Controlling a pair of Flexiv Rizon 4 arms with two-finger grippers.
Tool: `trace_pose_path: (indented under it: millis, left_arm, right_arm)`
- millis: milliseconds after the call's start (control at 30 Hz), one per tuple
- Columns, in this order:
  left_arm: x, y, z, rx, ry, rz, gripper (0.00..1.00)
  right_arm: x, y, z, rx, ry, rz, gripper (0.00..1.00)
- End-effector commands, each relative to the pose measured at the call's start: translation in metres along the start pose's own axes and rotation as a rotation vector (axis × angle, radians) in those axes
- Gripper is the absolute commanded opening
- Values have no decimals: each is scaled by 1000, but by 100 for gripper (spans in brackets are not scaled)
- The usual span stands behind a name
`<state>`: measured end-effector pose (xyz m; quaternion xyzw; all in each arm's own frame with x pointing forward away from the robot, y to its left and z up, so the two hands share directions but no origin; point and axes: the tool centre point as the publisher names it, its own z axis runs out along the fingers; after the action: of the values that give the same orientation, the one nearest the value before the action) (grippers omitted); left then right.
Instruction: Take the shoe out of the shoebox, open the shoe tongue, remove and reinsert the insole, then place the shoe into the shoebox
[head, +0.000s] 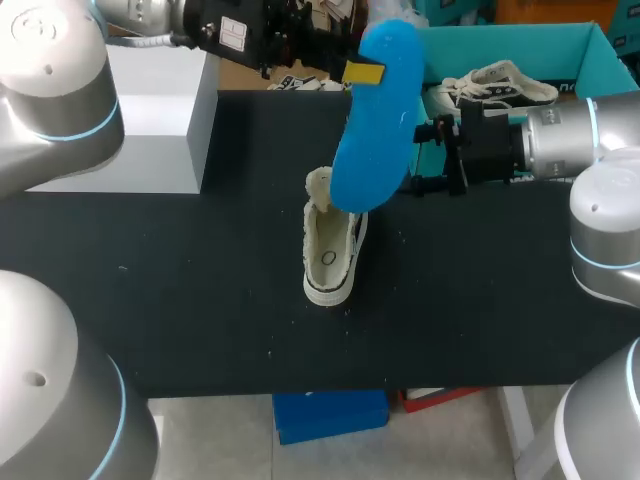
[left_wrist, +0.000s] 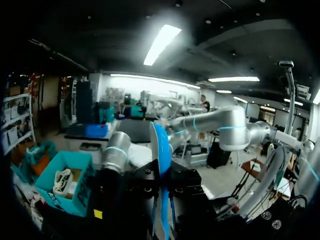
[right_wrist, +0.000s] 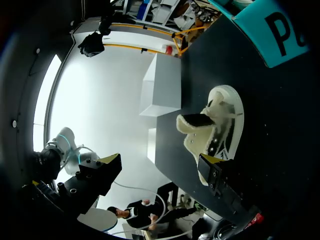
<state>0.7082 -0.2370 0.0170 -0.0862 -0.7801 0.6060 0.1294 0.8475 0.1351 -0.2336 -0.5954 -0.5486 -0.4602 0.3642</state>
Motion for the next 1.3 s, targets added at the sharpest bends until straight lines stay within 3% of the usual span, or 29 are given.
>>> trace_pose_path:
  millis: [33, 167, 233, 867, 900, 933, 1000, 1033, 1167, 1200, 1267, 1300]
  left_arm:
    - [11, 16, 12, -251, -282, 327, 0]
    - [10, 38, 18, -249, -309, 328, 0]
    - [6, 50, 19, -187, -266, 245, 0]
    - [6, 50, 19, -187, -266, 245, 0]
    - [17, 49, 26, -170, -248, 324, 0]
    - [24, 52, 32, -225, -251, 398, 0]
    - [39, 61, 45, -239, -231, 496, 0]
    - [45, 67, 50, -290, -228, 535, 0]
    - [59, 84, 56, -317, -227, 640, 0]
    - [60, 88, 55, -371, -246, 675, 0]
    - [65, 94, 55, -350, -246, 724, 0]
    - [69, 98, 56, -408, -250, 763, 0]
  right_arm:
    - [0, 0, 2, -2, 0, 0, 100]
    - [0, 0, 2, -2, 0, 0, 100]
    - [0, 0, 2, -2, 0, 0, 100]
    - [0, 0, 2, -2, 0, 0, 100]
    - [0, 0, 2, -2, 0, 0, 100]
    - [0, 0, 2, -2, 0, 0, 100]
    - [0, 0, 2, -2, 0, 0, 100]
    - [0, 0, 2, -2, 0, 0, 100]
    - [0, 0, 2, -2, 0, 0, 100]
    - [0, 0, 2, -2, 0, 0, 100]
    - [0, 0, 2, -2, 0, 0, 100]
    - [0, 0, 2, -2, 0, 0, 100]
